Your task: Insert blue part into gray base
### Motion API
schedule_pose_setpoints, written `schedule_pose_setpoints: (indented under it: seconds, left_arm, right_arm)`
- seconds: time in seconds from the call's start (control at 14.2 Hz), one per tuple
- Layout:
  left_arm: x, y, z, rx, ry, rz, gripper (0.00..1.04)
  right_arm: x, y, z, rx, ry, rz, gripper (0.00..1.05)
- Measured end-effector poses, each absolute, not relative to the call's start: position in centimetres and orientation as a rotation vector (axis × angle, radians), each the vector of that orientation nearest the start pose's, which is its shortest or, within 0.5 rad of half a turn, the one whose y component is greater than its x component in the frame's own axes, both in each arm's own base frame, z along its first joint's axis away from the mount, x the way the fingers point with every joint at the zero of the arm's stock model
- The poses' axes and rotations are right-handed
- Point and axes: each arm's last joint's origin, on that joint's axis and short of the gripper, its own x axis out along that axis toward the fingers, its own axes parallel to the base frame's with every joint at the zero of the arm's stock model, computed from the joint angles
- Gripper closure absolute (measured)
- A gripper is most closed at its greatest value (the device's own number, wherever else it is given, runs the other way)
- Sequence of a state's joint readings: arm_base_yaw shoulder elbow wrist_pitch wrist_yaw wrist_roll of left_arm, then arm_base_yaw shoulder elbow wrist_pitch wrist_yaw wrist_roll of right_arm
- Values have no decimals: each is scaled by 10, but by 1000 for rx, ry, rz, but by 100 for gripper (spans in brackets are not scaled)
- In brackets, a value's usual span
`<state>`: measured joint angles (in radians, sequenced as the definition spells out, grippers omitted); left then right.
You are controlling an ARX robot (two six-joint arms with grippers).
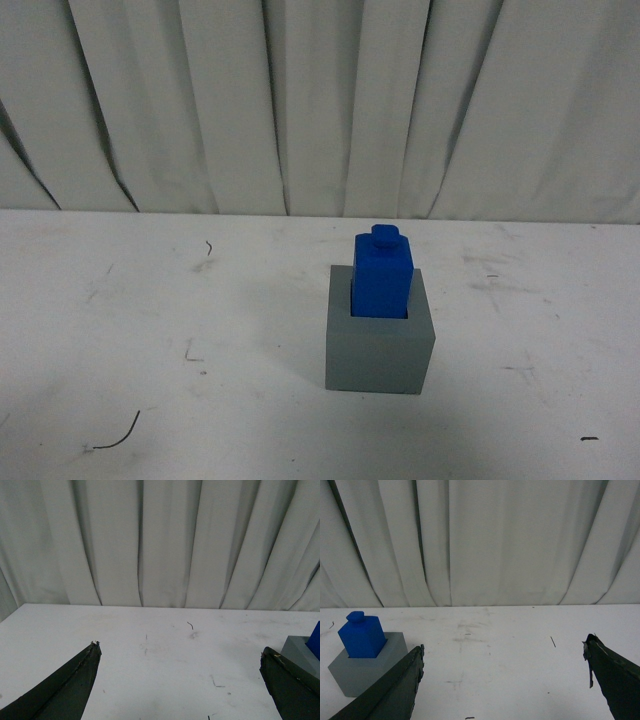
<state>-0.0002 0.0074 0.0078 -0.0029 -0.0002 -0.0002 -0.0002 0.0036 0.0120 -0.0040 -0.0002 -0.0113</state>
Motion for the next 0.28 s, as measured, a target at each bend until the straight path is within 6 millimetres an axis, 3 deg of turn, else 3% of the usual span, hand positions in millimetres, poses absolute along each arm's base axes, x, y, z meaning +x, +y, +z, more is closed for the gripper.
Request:
schedule_pose_setpoints:
  seconds: [0.28]
  left_arm:
    - [98, 0, 165, 0, 2, 0, 7]
  right_arm:
    - [97, 0, 167, -11, -4, 0, 6]
